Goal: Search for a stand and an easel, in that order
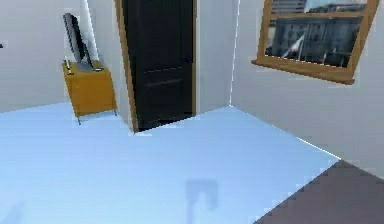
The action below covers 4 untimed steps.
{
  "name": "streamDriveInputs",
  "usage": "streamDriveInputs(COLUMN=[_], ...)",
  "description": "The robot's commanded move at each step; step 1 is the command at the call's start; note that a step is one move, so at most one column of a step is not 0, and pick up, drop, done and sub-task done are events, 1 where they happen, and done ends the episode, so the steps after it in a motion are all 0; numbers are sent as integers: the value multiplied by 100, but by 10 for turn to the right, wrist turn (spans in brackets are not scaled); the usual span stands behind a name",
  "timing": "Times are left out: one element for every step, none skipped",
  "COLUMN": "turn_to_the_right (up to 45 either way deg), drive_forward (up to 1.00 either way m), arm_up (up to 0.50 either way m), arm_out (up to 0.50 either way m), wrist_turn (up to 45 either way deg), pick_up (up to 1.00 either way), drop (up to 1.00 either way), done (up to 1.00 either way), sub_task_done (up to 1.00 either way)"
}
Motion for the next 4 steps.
streamDriveInputs(turn_to_the_right=[-420, 0, 60, 30], drive_forward=[0, 5, 0, 0], arm_up=[0, 0, 0, 0], arm_out=[0, 0, 0, 0], wrist_turn=[0, 0, 0, 0], pick_up=[0, 0, 0, 0], drop=[0, 0, 0, 0], done=[0, 0, 0, 0], sub_task_done=[0, 0, 0, 0])
